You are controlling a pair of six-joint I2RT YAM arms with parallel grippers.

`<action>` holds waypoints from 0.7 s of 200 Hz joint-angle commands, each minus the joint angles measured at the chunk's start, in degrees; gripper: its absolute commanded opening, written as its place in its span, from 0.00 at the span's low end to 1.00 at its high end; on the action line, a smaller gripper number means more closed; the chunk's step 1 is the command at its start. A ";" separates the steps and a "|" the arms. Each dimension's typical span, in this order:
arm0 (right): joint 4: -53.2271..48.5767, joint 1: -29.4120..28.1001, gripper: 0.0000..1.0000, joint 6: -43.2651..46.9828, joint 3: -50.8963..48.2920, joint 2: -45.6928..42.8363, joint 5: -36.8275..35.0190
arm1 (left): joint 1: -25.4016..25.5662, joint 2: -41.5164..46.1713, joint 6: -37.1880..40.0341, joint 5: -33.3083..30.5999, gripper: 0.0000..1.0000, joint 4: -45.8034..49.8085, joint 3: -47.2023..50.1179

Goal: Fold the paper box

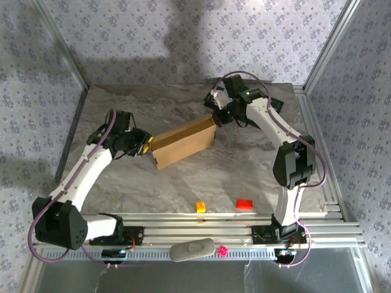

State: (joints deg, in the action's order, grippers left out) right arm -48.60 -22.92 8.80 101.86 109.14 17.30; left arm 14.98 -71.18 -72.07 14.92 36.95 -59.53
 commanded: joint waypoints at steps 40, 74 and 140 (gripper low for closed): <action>-2.79 -0.02 0.00 -0.50 -0.07 -1.48 -0.27 | 1.78 3.04 -1.93 -1.50 0.30 2.53 3.75; -3.87 0.08 0.00 -0.93 1.31 -1.04 0.02 | 2.40 3.40 1.53 -3.05 0.30 3.34 3.89; -3.96 0.87 0.26 -2.94 2.08 -2.76 2.59 | 3.88 3.77 3.17 -5.22 0.26 3.48 4.96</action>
State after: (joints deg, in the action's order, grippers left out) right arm -50.06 -22.59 7.05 102.15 109.06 18.24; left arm 18.15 -67.37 -69.60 11.70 35.81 -56.27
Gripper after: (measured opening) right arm 0.236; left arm 0.262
